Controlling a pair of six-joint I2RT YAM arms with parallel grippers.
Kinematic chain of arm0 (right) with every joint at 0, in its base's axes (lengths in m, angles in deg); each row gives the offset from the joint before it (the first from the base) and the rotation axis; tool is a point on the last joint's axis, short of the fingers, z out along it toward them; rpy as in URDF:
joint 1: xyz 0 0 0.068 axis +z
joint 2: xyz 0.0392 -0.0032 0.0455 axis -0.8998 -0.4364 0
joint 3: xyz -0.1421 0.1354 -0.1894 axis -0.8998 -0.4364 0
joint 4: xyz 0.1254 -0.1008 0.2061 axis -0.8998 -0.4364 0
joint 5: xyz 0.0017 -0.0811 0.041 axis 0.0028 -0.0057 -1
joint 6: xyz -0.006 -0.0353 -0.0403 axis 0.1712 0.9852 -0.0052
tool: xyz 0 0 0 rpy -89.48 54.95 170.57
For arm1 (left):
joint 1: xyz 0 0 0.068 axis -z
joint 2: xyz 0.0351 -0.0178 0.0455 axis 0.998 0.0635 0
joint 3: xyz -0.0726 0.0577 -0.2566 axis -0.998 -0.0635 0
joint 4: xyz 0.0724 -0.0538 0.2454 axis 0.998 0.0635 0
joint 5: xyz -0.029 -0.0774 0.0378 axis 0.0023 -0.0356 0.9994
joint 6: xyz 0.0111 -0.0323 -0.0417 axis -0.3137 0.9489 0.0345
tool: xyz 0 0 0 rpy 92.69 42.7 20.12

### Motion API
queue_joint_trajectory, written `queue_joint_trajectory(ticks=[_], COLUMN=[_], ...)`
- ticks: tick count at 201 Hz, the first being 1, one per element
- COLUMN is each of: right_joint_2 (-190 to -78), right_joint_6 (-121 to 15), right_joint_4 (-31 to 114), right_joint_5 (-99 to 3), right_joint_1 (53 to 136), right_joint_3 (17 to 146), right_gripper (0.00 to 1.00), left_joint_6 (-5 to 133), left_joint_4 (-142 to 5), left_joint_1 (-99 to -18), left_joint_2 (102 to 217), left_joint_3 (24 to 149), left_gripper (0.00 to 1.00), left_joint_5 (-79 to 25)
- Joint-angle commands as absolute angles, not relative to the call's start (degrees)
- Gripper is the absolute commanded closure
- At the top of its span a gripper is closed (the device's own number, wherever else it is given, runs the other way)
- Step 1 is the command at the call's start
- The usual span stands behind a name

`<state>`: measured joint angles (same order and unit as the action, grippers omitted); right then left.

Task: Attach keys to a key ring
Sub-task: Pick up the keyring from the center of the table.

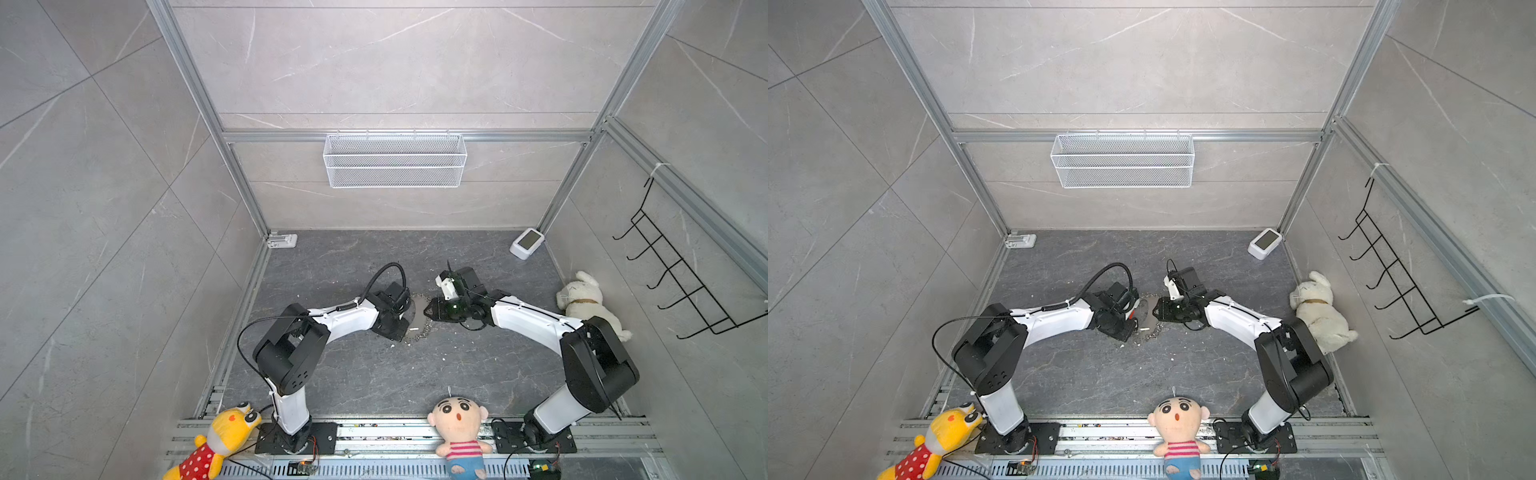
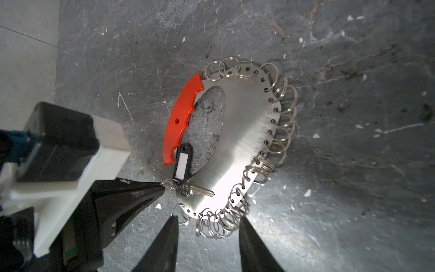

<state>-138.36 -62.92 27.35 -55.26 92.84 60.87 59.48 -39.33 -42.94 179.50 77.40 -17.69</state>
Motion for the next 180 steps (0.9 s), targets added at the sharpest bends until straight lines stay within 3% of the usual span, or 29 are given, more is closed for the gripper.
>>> queue_joint_trajectory(ticks=[1, 61, 128, 180], right_joint_2=[-139.33, -139.76, -143.10, -144.13], right_joint_6=[-61.94, -61.80, -65.64, -68.69], right_joint_4=[26.43, 26.17, 26.06, 24.17], right_joint_5=[-56.11, -58.35, -63.67, -62.97], right_joint_1=[93.13, 93.23, 93.63, 95.33], right_joint_3=[62.47, 63.24, 66.32, 70.67], right_gripper=[0.56, 0.56, 0.65, 0.65], left_joint_6=[58.99, 59.85, 57.28, 52.79], left_joint_4=[-39.42, -48.44, -70.26, -85.63], left_joint_1=[-42.84, -42.92, -43.62, -44.01], left_joint_2=[178.62, 174.72, 165.18, 162.82], left_joint_3=[77.81, 72.08, 60.18, 55.55], left_gripper=[1.00, 1.00, 1.00, 1.00], left_joint_5=[-17.65, -16.43, -15.01, -16.60])
